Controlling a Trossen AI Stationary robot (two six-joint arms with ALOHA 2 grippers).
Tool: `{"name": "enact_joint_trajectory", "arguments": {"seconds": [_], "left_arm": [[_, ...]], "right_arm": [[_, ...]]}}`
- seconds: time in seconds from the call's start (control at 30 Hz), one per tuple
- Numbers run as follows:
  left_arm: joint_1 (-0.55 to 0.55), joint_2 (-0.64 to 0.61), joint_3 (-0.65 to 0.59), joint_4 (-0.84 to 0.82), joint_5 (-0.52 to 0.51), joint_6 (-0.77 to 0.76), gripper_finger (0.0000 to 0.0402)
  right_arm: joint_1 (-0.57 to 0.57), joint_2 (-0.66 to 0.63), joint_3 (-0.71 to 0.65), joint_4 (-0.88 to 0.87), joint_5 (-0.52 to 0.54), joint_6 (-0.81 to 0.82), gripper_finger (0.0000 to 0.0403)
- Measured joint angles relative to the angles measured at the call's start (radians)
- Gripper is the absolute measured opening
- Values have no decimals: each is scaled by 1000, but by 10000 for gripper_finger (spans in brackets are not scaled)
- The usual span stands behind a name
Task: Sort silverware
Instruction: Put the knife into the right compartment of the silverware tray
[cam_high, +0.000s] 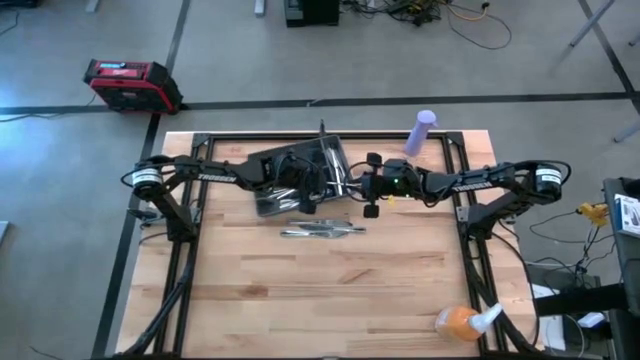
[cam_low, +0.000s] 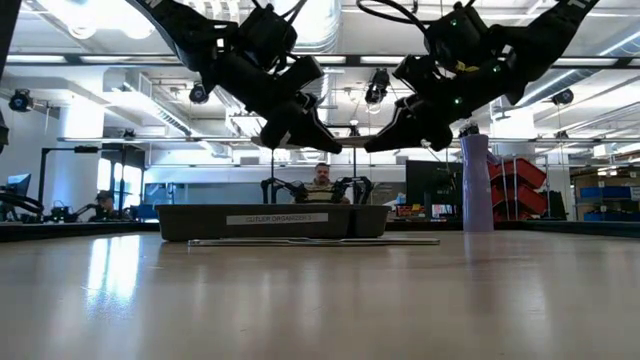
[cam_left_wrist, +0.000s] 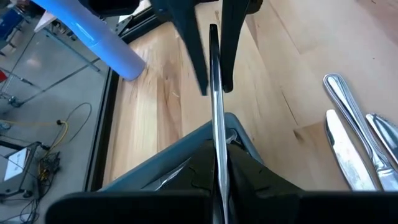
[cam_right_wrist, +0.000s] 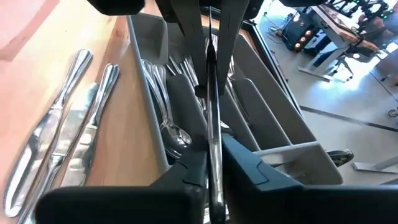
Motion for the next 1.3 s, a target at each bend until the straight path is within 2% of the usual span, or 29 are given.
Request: {"name": "enact_joint_trajectory", "arguments": {"seconds": [0.13,0.2,0.27,0.43,0.57,0.67,0.8,0.93,1.03,1.13,1.23,1.3], "left_arm": [[0,0,0,-2,1,-11,6],[0,0,0,-1,-6,-11,11],[-1,0,0,9,-52,-10,22],[-1,-2,0,11,-258,-39,72],[-1,-6,0,12,-307,-92,121],[-2,-5,-1,-22,-339,-174,151],[-1,-6,-13,-80,-444,-305,169],[-19,-7,-53,-90,-461,-391,166],[-48,-29,-103,-90,-498,-422,156],[-93,-82,-182,-92,-623,-467,144],[-135,-164,-283,-92,-712,-526,132],[-156,-230,-348,-82,-719,-575,123]], "right_arm": [[8,0,0,0,25,-3,9],[17,0,0,-1,72,-9,8],[35,0,2,0,162,-33,5],[85,0,8,-37,396,-72,3],[122,19,33,-100,613,-46,2],[133,49,86,-252,761,91,1],[158,128,231,-549,750,403,1],[167,266,388,-771,759,590,1],[174,377,500,-908,805,669,1],[177,468,598,-1047,856,763,1],[183,534,670,-1076,859,785,0],[186,570,709,-1078,854,786,0]]}}
